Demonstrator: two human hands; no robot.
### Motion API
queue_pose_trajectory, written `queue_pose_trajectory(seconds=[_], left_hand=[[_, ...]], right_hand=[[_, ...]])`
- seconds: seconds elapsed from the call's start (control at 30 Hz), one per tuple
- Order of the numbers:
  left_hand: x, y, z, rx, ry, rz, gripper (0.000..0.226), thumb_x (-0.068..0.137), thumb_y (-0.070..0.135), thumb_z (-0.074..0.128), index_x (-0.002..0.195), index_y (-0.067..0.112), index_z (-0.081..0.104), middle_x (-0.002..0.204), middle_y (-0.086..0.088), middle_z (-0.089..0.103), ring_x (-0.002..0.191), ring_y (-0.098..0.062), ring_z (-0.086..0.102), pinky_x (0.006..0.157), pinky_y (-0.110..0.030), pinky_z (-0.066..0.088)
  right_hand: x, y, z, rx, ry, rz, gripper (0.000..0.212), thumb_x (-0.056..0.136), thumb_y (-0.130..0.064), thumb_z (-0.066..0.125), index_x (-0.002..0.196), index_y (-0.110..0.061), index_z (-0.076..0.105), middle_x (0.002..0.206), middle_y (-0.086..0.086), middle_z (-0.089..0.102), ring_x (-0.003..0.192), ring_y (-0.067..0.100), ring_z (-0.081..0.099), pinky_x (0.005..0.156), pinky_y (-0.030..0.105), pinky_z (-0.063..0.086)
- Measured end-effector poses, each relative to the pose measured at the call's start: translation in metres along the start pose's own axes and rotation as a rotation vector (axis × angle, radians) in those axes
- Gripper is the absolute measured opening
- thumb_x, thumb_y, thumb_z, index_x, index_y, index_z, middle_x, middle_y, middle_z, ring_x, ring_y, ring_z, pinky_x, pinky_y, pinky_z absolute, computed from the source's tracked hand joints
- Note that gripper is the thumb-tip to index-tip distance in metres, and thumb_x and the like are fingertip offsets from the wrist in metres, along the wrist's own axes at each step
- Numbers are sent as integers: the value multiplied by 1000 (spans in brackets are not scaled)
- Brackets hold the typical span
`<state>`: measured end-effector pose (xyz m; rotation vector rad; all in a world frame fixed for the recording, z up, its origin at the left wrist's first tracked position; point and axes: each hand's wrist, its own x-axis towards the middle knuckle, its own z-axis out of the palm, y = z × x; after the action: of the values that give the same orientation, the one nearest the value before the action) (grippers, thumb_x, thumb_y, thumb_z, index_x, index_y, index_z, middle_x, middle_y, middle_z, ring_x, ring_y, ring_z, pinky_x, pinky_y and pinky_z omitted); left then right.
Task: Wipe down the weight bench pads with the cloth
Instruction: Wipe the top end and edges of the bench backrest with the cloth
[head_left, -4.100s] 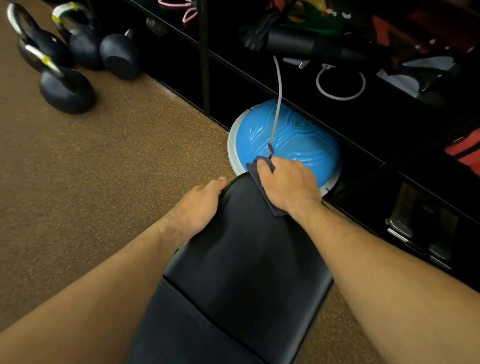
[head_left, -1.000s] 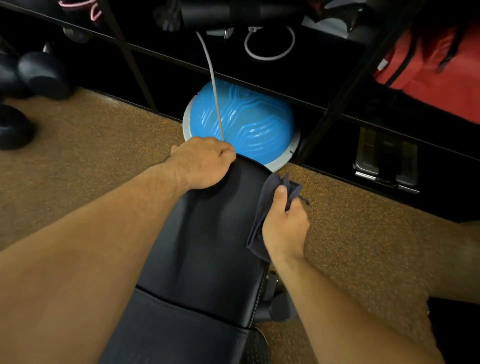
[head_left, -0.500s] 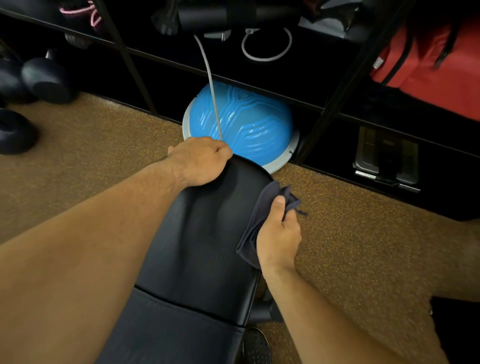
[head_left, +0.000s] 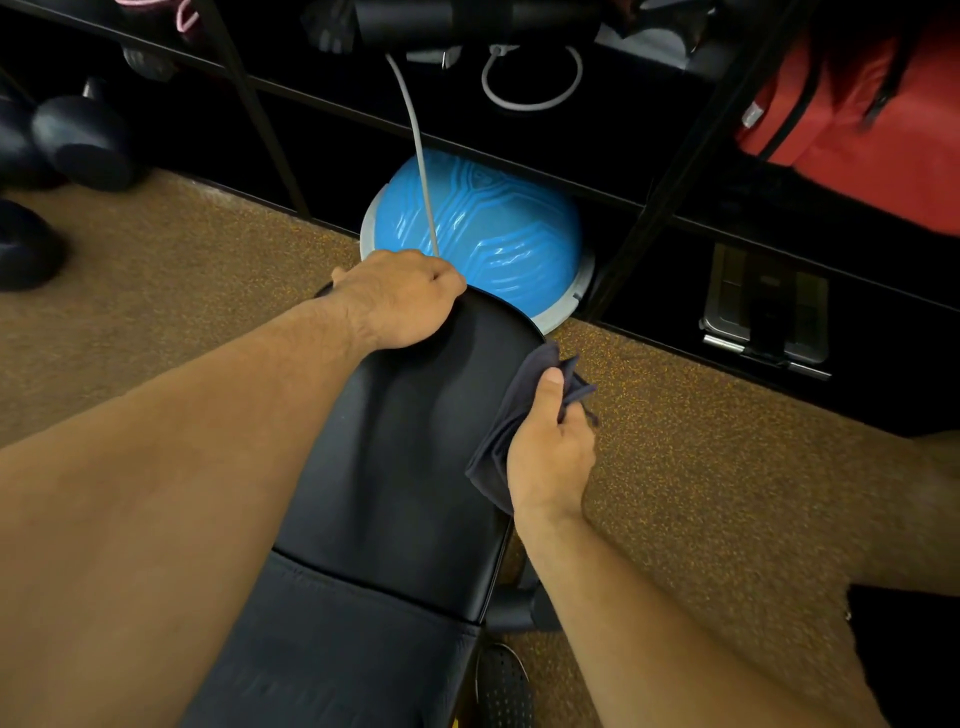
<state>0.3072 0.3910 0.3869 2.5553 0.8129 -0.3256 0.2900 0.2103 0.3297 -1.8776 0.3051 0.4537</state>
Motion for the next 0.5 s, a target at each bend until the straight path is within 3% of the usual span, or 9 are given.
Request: queue_pose_trajectory(seconds=[0.13,0.23,0.3,0.37,0.43,0.5], left_hand=[[-2,1,0,24,-20,16,46,95,46,23,121,37,60,140,7,51,128,-24,42,107,-57,23],[-1,-4,-1,13,-29,23,46,95,48,24,126,39,57,144,9,47,133,-24,39,111,-57,22],[1,-6,-1,0,-46,35,48,94,50,24,127,39,57,146,8,46,136,-23,37,113,-57,22],[0,-6,-1,-5,-49,43,48,94,50,25,127,36,58,146,6,46,136,-24,37,114,-55,22],[-1,-5,-4,-36,-54,38,44,97,47,28,120,29,61,145,4,48,135,-23,39,115,-47,22],[-6,-3,-8,-85,-76,25,34,100,42,30,107,27,59,141,2,52,131,-21,42,106,-32,27]], right_hand=[[-1,12,1,91,-29,270,61,89,-74,35,108,-20,55,103,-2,61,101,22,57,100,42,45],[10,11,5,240,-119,528,88,66,-87,41,120,-20,62,107,1,68,100,27,62,100,46,45],[15,8,5,284,-146,568,82,69,-83,43,122,-24,63,111,3,69,102,29,63,100,47,46],[14,6,5,235,-119,499,78,79,-78,38,131,-22,57,121,4,64,109,30,59,104,48,43],[2,9,3,90,2,253,65,94,-65,31,136,-20,52,128,5,59,117,30,55,106,47,41],[-20,15,1,-13,56,22,52,99,-56,32,135,-25,51,125,2,61,117,27,56,103,46,42]])
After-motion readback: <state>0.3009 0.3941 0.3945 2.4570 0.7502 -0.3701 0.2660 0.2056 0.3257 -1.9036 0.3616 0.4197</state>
